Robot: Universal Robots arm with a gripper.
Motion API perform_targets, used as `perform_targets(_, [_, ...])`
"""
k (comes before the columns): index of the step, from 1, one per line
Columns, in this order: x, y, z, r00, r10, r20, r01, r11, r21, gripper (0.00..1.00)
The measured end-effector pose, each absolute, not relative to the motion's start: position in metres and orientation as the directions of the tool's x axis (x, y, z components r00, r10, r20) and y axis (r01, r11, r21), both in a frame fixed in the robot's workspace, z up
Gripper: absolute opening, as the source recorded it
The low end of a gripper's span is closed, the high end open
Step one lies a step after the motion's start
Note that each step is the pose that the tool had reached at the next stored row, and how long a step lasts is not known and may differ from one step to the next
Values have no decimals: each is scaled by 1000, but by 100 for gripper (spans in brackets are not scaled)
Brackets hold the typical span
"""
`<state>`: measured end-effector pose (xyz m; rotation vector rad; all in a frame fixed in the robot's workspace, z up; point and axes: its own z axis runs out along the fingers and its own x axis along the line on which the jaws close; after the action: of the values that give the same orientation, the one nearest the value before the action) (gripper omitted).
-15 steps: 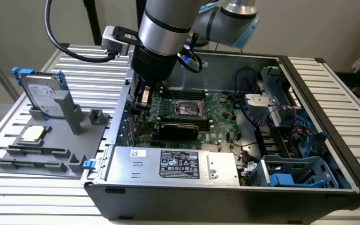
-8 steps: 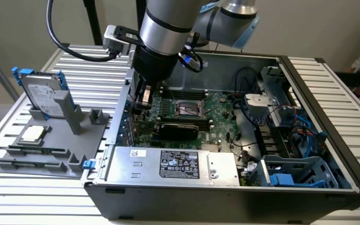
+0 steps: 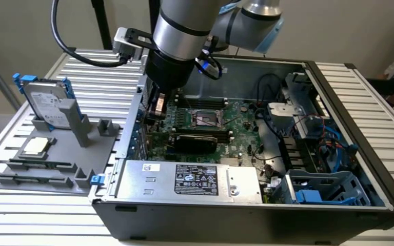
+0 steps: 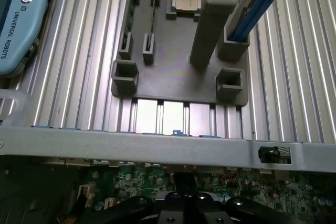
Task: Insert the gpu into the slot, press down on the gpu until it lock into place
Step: 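Press down on the gpu until it lock into place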
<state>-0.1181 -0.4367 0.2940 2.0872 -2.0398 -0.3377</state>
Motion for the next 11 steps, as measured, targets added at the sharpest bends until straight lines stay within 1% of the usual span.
perform_targets(11, [-118,-435,292,6,-1000,-12,-948,-9,319,11])
